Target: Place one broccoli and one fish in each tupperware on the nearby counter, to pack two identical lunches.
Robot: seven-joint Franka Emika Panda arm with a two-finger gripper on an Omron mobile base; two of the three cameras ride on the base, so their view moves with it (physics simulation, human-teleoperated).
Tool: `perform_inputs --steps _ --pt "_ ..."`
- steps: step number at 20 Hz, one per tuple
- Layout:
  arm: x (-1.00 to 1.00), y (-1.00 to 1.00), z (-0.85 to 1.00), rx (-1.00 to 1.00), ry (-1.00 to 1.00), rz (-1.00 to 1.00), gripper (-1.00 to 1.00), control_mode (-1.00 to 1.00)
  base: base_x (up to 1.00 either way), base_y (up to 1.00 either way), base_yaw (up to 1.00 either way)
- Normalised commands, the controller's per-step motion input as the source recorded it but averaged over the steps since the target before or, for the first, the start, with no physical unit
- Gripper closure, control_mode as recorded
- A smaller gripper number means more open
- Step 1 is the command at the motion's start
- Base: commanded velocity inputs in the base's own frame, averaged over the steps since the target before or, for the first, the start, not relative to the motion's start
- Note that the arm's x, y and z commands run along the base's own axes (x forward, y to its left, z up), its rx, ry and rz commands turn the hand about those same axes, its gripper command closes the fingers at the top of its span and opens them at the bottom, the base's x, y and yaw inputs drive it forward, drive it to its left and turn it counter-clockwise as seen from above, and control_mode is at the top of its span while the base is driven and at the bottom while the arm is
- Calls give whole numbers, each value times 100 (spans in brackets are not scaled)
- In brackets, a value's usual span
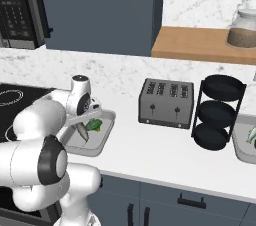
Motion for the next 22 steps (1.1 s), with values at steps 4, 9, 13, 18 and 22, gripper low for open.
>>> perform_inputs --steps 4,9,13,18,22 --pt "-76 0 59 0 -11 0 -100 -100 0 0 0" --pt "-85 -4 4 0 6 -8 -100 -100 0 0 0" --pt "-59 -5 0 0 17 -16 -100 -100 0 0 0" --pt "-15 -38 44 0 18 -19 -100 -100 0 0 0" --pt "-5 -42 83 0 10 -25 -100 -100 0 0 0"
